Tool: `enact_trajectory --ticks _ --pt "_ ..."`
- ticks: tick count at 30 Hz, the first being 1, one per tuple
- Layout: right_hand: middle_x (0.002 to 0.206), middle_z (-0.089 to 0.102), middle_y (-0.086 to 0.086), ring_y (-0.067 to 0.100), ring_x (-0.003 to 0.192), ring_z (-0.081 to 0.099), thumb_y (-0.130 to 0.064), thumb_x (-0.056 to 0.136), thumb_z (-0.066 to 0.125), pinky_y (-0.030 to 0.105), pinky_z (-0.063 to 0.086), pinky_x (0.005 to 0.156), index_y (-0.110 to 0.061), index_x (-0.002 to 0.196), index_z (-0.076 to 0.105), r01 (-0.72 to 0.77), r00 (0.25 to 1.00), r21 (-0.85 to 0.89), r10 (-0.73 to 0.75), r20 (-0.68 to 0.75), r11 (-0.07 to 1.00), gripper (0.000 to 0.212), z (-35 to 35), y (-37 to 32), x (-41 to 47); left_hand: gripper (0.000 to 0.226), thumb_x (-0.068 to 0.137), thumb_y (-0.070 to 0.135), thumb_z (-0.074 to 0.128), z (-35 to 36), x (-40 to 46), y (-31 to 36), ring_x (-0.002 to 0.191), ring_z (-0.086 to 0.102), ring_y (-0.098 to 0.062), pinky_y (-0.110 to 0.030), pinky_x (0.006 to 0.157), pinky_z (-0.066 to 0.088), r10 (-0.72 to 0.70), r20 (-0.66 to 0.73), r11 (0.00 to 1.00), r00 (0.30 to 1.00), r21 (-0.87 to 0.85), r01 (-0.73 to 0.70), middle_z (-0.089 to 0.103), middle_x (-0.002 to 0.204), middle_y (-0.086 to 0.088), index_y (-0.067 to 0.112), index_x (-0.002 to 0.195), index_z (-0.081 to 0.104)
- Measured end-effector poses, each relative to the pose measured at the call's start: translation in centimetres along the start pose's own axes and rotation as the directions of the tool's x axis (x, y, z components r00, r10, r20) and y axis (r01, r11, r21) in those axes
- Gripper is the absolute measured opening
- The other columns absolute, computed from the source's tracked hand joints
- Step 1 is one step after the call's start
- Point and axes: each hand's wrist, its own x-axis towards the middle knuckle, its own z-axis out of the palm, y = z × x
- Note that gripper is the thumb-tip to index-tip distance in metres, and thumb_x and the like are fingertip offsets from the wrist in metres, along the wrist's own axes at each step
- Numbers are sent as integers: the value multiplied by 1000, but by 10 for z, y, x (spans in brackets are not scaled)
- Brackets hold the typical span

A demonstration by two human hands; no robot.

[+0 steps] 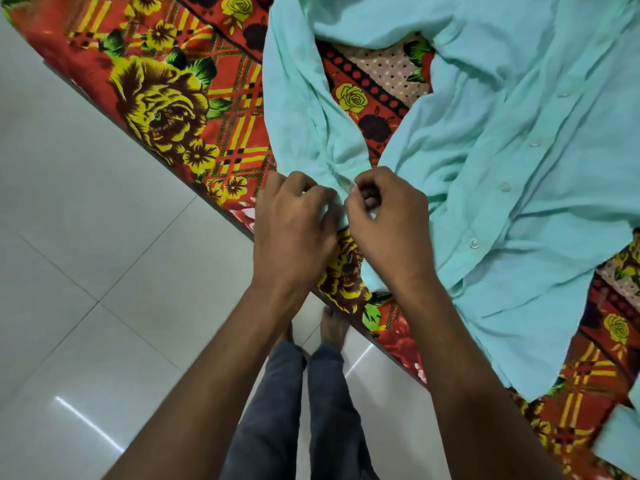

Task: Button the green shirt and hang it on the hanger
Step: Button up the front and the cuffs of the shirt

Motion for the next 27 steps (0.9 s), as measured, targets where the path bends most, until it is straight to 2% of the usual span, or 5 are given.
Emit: enact_trajectory --ticks 7,13,16,22,27 --pt "83 65 1 20 79 60 -23 87 64 38 51 74 -14 94 71 50 998 -146 -44 46 988 13 3 0 1 12 90 27 69 4 2 3 94 55 -21 -21 78 31 -215 8 965 977 -151 214 71 88 9 23 91 81" --pt "76 67 -2 10 67 58 -20 95 64 15 45 62 -18 94 72 -165 979 114 148 142 980 9 -14 -2 6 15 87 37 68 6 9 5 96 61 -22 -42 84 52 -352 51 873 935 -343 347 71 87 11 25 86 79" --pt "87 75 1 22 79 68 -22 100 64 33 57 72 -28 98 75 -224 957 236 167 238 946 13 -24 -1 6 17 88 41 66 7 8 5 97 64 -22 -52 82 55 -385 57 835 921 -404 374 71 89 14 28 88 77" --pt "98 77 -13 1 95 73 -17 102 64 13 55 82 -24 109 76 -256 946 329 165 278 909 16 -30 2 10 10 94 36 68 5 2 18 104 51 -13 -31 82 23 -373 -14 877 928 -331 347 69 96 17 29 93 75" --pt "103 76 -8 4 95 70 -22 92 77 14 53 82 -19 118 75 -186 948 267 102 301 946 26 -28 8 8 8 94 30 66 6 0 19 101 47 -8 -28 76 17 -349 -35 897 936 -300 323 66 95 18 27 94 73"
